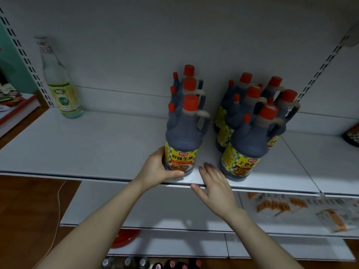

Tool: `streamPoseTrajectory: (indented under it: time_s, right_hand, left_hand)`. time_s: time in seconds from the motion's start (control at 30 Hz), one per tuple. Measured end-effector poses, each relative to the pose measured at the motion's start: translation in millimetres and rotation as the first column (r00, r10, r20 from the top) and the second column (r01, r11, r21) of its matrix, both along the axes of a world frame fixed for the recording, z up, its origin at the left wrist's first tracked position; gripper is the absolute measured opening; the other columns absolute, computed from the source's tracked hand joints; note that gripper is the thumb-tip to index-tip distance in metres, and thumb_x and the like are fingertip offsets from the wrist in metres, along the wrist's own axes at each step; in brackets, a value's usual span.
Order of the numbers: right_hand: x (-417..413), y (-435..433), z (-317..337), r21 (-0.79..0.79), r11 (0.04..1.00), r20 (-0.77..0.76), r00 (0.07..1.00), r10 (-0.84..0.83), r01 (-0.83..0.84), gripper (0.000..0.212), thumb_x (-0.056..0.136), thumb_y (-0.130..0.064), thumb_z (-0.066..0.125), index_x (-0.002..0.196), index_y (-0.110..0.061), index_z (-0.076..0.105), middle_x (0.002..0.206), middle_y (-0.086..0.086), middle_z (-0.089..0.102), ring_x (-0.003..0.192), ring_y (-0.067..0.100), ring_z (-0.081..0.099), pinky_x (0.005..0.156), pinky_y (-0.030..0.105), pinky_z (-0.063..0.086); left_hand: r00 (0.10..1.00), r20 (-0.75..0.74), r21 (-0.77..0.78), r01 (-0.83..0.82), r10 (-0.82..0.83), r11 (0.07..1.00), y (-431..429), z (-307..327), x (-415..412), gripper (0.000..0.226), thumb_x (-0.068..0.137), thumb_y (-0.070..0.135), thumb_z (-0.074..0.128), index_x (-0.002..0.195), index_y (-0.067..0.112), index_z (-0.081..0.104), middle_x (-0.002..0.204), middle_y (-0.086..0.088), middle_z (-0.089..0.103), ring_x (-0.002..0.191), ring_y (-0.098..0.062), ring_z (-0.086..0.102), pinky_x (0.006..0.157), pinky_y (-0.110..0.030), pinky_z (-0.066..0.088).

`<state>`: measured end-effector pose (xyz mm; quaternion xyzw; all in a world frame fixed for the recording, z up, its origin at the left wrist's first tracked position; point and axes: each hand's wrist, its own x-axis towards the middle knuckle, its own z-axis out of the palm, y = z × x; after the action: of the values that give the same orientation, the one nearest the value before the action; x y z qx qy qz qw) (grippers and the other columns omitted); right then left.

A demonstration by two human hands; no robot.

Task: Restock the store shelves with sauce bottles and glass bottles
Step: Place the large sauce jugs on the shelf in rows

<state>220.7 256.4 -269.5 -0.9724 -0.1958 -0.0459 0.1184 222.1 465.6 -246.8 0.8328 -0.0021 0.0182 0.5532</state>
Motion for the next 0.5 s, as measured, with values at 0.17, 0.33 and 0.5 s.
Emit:
streamPoseTrajectory:
  time_s: [0.17,0.33,0.5]
  right_hand:
    - [-0.3,-0.2,2.4,-0.019,1.000,0.001,1.000,0.015,-0.015,0.077,0.089,-0.065,0.013,0.118,-0.011,0.059,0.126,0.012,0.059,0.116,0.029,0.057,0.094,0.040,0.046]
    - [-1.6,0.1,6.1,-0.038,0.999,-0.027,0.999,0.025,-0.026,0.077,0.092,-0.061,0.010,0.111,-0.009,0.063,0.116,0.012,0.065,0.107,0.028,0.062,0.086,0.039,0.051]
    - [5.1,-11.8,3.8,-0.073,0.981,-0.049,0.983,0.176,-0.180,0.070,0.087,-0.058,0.026,0.111,-0.003,0.063,0.115,0.019,0.064,0.107,0.034,0.061,0.085,0.044,0.051]
  left_hand:
    - [1.000,0.001,0.055,-0.020,0.020,0.998,-3.5,0.6,-4.1,0.075,0.046,0.056,0.074,0.111,0.027,0.048,0.107,0.009,0.062,0.102,-0.010,0.061,0.091,-0.035,0.051]
    - [0.993,0.065,0.321,-0.112,0.096,0.941,-13.3,0.3,-18.4,0.070,0.057,0.064,0.062,0.113,0.023,0.050,0.114,0.004,0.063,0.107,-0.018,0.058,0.102,-0.047,0.038]
    - [0.948,0.193,0.559,-0.318,0.253,0.766,-34.6,5.1,-54.0,0.080,0.063,0.067,0.043,0.119,0.009,0.047,0.114,-0.010,0.058,0.108,-0.030,0.053,0.104,-0.044,0.027]
